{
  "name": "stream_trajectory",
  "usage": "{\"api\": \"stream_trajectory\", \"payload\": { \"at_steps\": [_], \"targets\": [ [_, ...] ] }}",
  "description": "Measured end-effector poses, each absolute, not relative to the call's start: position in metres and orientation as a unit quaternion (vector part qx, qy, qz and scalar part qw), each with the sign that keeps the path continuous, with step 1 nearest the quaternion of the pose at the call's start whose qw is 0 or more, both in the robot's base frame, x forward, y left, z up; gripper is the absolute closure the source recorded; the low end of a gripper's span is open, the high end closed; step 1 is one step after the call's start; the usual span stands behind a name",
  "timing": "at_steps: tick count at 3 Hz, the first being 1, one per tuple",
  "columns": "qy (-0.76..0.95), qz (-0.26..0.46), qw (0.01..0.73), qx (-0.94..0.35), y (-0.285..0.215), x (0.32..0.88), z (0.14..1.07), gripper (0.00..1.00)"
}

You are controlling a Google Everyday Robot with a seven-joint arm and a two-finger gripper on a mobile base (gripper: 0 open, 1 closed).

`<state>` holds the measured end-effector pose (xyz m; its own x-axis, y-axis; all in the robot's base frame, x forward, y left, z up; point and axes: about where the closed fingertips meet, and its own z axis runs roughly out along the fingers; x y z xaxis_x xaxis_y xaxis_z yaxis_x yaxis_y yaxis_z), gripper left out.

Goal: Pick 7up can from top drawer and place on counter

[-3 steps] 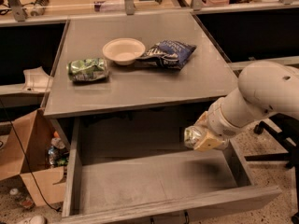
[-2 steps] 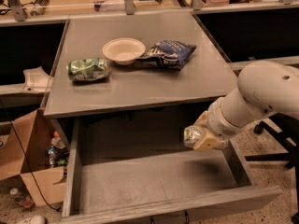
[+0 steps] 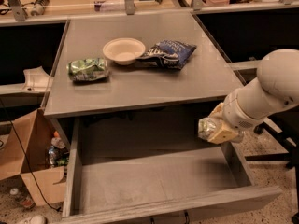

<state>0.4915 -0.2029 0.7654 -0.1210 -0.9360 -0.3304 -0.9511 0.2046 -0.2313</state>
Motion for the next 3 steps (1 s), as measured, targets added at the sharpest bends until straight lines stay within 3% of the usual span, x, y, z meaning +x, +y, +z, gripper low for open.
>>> {"api": "stream_trajectory", "payload": {
  "at_steps": [2, 3],
  "targets": [
    [0.769, -0.036, 0.217, -0.600, -0.264, 0.497, 0.815, 1.00],
    [0.769, -0.036, 0.217, -0.600, -0.264, 0.497, 0.815, 1.00]
  ]
}}
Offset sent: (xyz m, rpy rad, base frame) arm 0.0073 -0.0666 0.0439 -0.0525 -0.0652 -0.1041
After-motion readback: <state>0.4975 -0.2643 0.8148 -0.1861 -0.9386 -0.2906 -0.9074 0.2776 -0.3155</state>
